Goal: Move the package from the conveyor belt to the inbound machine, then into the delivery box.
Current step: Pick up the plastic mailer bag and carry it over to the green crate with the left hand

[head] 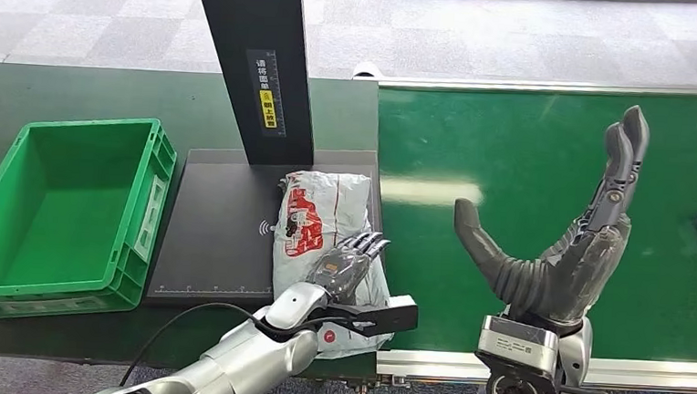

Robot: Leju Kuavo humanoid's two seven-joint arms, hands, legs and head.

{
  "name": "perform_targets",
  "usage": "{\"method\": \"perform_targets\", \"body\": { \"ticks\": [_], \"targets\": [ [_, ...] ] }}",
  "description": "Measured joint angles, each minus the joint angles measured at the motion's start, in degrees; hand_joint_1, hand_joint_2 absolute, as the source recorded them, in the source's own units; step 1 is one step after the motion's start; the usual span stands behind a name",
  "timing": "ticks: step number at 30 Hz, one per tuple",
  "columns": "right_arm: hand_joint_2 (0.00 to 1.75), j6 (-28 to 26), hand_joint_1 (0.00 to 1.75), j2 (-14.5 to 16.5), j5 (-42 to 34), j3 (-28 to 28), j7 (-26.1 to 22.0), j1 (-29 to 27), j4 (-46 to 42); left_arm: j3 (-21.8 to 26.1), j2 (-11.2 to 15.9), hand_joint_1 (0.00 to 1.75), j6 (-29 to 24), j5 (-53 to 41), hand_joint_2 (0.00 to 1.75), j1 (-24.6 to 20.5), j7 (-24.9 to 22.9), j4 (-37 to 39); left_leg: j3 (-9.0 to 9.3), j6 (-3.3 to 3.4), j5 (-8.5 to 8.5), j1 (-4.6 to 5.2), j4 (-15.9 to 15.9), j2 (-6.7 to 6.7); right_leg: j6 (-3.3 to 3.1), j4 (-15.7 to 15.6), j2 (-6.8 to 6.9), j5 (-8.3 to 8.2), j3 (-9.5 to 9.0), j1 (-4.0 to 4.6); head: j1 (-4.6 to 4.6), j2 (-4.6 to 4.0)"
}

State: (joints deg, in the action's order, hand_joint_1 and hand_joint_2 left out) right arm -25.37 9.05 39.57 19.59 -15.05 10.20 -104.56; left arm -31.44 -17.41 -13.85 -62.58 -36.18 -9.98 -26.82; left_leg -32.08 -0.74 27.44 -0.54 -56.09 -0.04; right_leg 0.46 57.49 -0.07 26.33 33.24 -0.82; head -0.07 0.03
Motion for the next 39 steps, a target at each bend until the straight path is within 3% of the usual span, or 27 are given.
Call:
{"method": "perform_targets", "body": {
  "ticks": [4,5,19,25,29,33,39],
  "targets": [
    [1.75,0.9,0.00,0.7,0.0,0.0,-0.2,1.0,0.0,-1.0,-0.7,1.61,1.6,-2.2,1.75,-1.5,-4.2,2.9,0.11,0.00,0.02,0.00,0.0,-0.04,-0.01,0.0,-0.02,-0.01,-0.12,0.00,-0.01,-0.01],
    [1.75,1.1,0.00,0.9,-0.1,0.0,-0.2,1.2,0.0,-1.1,-0.8,1.67,1.7,-2.7,1.75,-1.6,-4.8,3.4,0.13,0.00,0.01,0.00,0.0,-0.05,-0.02,0.0,-0.02,-0.02,-0.14,0.00,-0.01,-0.01],
    [1.75,2.0,0.00,1.7,-1.6,-0.4,-0.9,1.5,0.0,-0.7,-1.1,1.74,0.0,-3.4,1.75,-2.1,-3.7,5.0,0.12,-0.02,-0.48,-0.01,0.1,-0.06,-0.15,0.0,-0.03,-0.56,-0.15,0.02,-0.01,0.00],
    [1.75,2.3,0.00,1.7,-2.5,-1.1,-2.4,1.5,0.1,2.3,-1.2,1.42,-0.2,-1.1,1.75,-2.0,2.3,5.2,0.10,-0.03,-0.64,-0.01,0.1,-0.03,-0.12,0.0,-0.02,-0.69,-0.09,0.02,0.01,-0.01],
    [1.75,1.8,0.00,1.7,-2.8,-1.6,-2.8,1.5,0.4,6.2,-1.4,1.42,4.5,3.9,1.75,-1.9,9.7,4.4,0.09,0.00,-0.68,-0.01,0.1,-0.03,-0.11,0.0,0.00,-0.69,-0.08,0.02,0.01,0.00],
    [1.75,0.9,0.00,1.7,-3.1,-2.3,-3.3,1.5,0.9,9.3,-1.4,1.42,12.8,10.0,1.75,-0.4,17.1,0.7,-0.01,0.02,-0.70,0.00,0.0,0.02,-0.08,0.0,0.03,-0.67,-0.02,0.01,0.01,-0.01],
    [1.75,-0.5,0.00,1.5,-3.7,-3.0,-3.8,0.8,1.6,10.5,0.4,1.32,22.3,20.4,1.75,5.1,21.9,-12.3,-0.40,0.03,-0.65,0.00,0.0,0.01,-0.05,0.0,0.02,-0.65,0.40,0.01,0.01,-0.01]
  ]
}}
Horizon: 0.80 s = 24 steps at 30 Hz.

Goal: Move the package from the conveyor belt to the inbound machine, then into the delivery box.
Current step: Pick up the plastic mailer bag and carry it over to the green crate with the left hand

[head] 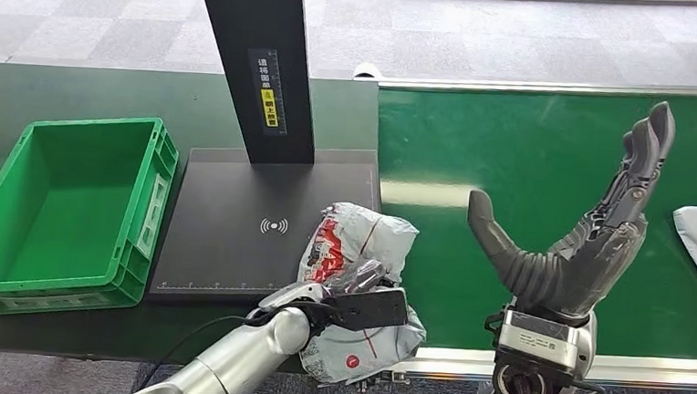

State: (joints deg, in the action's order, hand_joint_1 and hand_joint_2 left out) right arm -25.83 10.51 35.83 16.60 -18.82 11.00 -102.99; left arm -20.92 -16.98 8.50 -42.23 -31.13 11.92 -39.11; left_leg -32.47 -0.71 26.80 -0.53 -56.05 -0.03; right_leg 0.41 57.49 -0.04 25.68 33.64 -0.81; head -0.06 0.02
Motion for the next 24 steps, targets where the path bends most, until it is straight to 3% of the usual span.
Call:
{"method": "perform_targets", "body": {
  "ticks": [3,7,14,19,24],
  "targets": [
    [1.75,-0.8,0.00,-0.4,-0.3,-0.5,-0.3,-1.0,0.0,-0.3,2.3,1.32,2.1,6.8,1.75,3.7,0.4,-11.5,-0.16,-0.01,0.01,-0.01,0.0,-0.02,0.00,0.0,-0.02,0.00,0.20,0.01,0.01,0.00],
    [1.75,-1.2,0.00,-0.7,-0.3,-1.4,-0.4,-2.0,-0.2,-0.3,4.7,1.51,0.2,12.9,1.75,7.3,1.0,-26.0,-0.23,-0.02,0.02,-0.01,0.0,-0.03,-0.01,0.0,-0.02,0.01,0.27,0.02,0.01,0.01],
    [1.75,-1.6,0.00,-0.9,-0.4,-2.0,-0.6,-3.6,-1.1,4.7,6.7,1.75,-22.3,21.2,1.75,10.1,8.8,-45.3,-0.25,-0.03,0.02,-0.02,0.0,-0.04,0.00,0.0,-0.02,0.04,0.28,0.03,0.00,0.02],
    [1.75,-0.4,0.00,-0.9,-1.7,-2.0,-0.6,-4.0,-1.1,9.6,8.1,1.75,-32.1,19.5,1.75,7.6,9.8,-48.0,-0.24,-0.03,0.00,-0.02,0.0,-0.03,0.00,0.0,-0.01,0.03,0.26,0.03,-0.01,0.00],
    [1.75,2.3,0.00,-1.0,-4.3,-1.8,-0.2,-4.6,0.0,16.5,11.7,1.75,-42.1,11.7,1.75,-2.3,8.8,-39.5,-0.21,-0.05,-0.05,-0.03,0.0,-0.03,-0.02,0.0,-0.02,0.00,0.25,0.06,-0.01,0.01]
  ]
}}
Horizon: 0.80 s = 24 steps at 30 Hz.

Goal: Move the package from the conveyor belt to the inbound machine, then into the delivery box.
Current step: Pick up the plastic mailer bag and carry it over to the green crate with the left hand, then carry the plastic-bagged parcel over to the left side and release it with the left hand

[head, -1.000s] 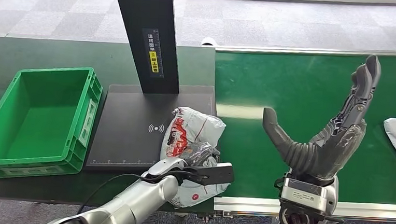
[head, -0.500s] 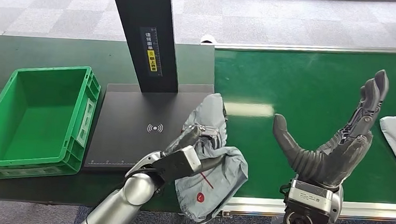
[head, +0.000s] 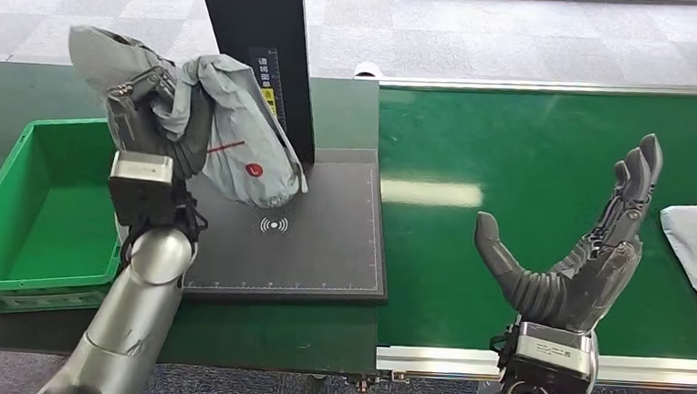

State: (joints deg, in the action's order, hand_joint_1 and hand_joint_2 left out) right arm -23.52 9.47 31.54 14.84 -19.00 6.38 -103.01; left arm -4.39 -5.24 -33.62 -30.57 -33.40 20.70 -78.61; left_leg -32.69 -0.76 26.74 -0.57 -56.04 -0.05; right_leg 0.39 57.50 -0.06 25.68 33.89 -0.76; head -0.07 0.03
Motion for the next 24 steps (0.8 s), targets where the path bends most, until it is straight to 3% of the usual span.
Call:
{"method": "perform_targets", "body": {
  "ticks": [3,9,13,19,23,24],
  "targets": [
    [1.75,2.0,0.00,-0.4,-1.6,0.3,1.0,-0.7,1.7,4.1,3.1,1.75,-3.1,-4.3,1.75,-7.2,-2.0,9.7,0.01,-0.01,-0.03,-0.02,0.0,-0.03,-0.02,0.0,-0.02,-0.02,0.02,0.03,0.00,0.00],
    [1.75,5.8,0.00,-1.3,-3.9,0.4,3.1,-3.7,6.5,8.4,12.8,1.75,-5.6,-18.5,1.75,-20.9,-16.8,35.5,0.00,-0.06,-0.02,-0.06,0.0,-0.32,-0.05,0.1,-0.34,-0.03,0.13,0.07,-0.01,0.00],
    [1.75,6.0,0.00,-1.8,-4.5,0.4,3.3,-5.4,8.6,9.6,17.1,1.75,-5.8,-22.2,1.75,-23.5,-20.0,44.9,-0.09,-0.09,0.01,-0.06,0.0,-0.30,-0.07,0.1,-0.36,0.02,0.23,0.07,-0.02,-0.01],
    [1.75,6.0,0.00,-2.1,-5.5,0.3,4.7,-7.1,10.2,11.1,20.3,1.74,-5.8,-25.1,1.75,-24.4,-24.8,51.2,-0.19,-0.11,0.06,-0.04,0.0,-0.30,-0.08,0.0,-0.34,0.04,0.26,0.05,-0.03,0.00],
    [1.75,4.6,0.00,-2.8,-6.1,-0.5,4.8,-9.4,10.9,12.9,22.2,0.07,-5.7,-25.2,1.75,-24.8,-24.5,54.2,-0.19,-0.11,0.06,-0.04,0.0,-0.27,-0.08,0.0,-0.31,0.04,0.29,0.06,-0.02,0.01],
    [1.75,4.4,0.00,-3.0,-6.3,-0.8,4.8,-9.8,11.1,13.3,22.7,0.00,-5.7,-25.2,1.75,-25.0,-24.3,54.7,-0.19,-0.11,0.06,-0.05,0.0,-0.26,-0.08,0.0,-0.31,0.04,0.29,0.06,-0.02,0.01]
  ]
}}
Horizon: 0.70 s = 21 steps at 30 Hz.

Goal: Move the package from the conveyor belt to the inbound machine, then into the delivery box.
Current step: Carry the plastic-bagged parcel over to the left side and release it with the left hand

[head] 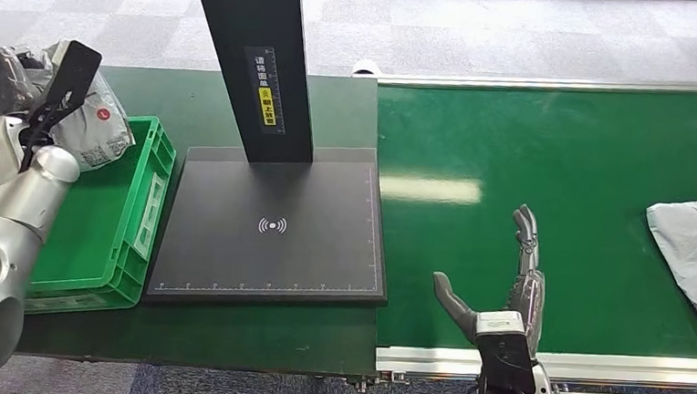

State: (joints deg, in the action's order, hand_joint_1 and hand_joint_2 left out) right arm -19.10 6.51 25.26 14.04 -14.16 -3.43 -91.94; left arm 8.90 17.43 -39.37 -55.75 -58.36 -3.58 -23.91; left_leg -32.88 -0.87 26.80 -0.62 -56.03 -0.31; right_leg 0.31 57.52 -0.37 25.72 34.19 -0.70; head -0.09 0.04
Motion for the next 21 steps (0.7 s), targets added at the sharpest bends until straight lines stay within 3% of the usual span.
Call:
{"method": "perform_targets", "body": {
  "ticks": [14,18,21],
  "targets": [
    [1.75,-0.4,0.00,-0.3,-0.9,-0.6,0.3,-1.7,1.5,3.5,0.9,0.00,-0.2,-3.3,1.75,-0.8,3.0,0.8,0.00,0.00,0.00,0.00,0.0,0.01,0.00,0.0,0.00,0.00,0.01,0.00,-0.01,-0.02],
    [1.75,-0.4,0.00,-0.3,-0.7,-0.8,0.7,-2.2,1.5,8.1,-0.4,0.00,-0.2,-3.3,1.75,-0.3,10.2,-2.4,0.00,0.00,0.00,0.00,0.0,0.00,0.00,0.0,-0.01,0.00,0.04,0.00,0.00,-0.01],
    [1.75,-0.4,0.00,-0.2,-0.4,-0.9,0.7,-2.4,1.6,13.7,-2.7,0.00,-0.1,1.5,1.75,-0.2,21.7,-4.7,0.00,0.00,0.00,0.01,0.0,0.00,0.00,0.0,-0.01,0.00,0.03,0.00,-0.01,-0.02]
  ]
}}
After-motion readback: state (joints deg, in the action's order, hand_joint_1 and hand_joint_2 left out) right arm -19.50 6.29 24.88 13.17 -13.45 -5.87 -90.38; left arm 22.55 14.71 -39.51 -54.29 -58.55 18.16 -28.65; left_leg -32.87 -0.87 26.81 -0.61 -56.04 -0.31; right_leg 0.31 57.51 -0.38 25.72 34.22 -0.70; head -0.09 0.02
